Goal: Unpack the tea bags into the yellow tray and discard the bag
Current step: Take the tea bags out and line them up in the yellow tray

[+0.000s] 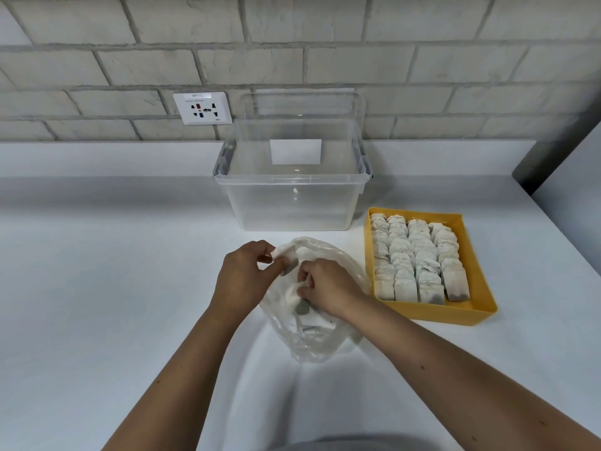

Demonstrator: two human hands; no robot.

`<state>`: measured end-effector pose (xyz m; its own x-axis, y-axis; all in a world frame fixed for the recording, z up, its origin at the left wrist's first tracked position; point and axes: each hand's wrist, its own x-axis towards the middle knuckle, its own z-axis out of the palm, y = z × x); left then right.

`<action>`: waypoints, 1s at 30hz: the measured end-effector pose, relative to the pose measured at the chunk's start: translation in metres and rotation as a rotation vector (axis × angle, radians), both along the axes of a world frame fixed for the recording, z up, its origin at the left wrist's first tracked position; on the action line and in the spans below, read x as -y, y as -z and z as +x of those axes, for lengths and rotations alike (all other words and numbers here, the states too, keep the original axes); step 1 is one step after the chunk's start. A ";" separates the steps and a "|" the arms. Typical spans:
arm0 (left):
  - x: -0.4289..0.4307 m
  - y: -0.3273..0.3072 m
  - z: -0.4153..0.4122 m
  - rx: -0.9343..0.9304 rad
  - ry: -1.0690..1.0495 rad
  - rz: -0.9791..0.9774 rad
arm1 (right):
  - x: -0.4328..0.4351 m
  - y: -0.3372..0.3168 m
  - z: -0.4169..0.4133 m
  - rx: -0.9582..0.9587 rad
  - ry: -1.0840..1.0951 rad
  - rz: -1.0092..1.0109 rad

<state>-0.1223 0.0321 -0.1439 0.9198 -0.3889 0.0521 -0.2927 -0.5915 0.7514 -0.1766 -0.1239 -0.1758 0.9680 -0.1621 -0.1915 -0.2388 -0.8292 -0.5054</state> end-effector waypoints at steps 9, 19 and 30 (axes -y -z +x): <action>0.007 -0.019 -0.013 -0.094 0.006 -0.290 | 0.034 -0.080 -0.036 0.109 -0.146 0.142; 0.009 -0.013 -0.017 -0.422 0.077 -0.459 | 0.026 -0.070 -0.016 0.322 0.030 0.241; 0.007 0.002 -0.008 0.014 -0.058 -0.122 | 0.013 0.000 0.008 0.030 0.107 -0.053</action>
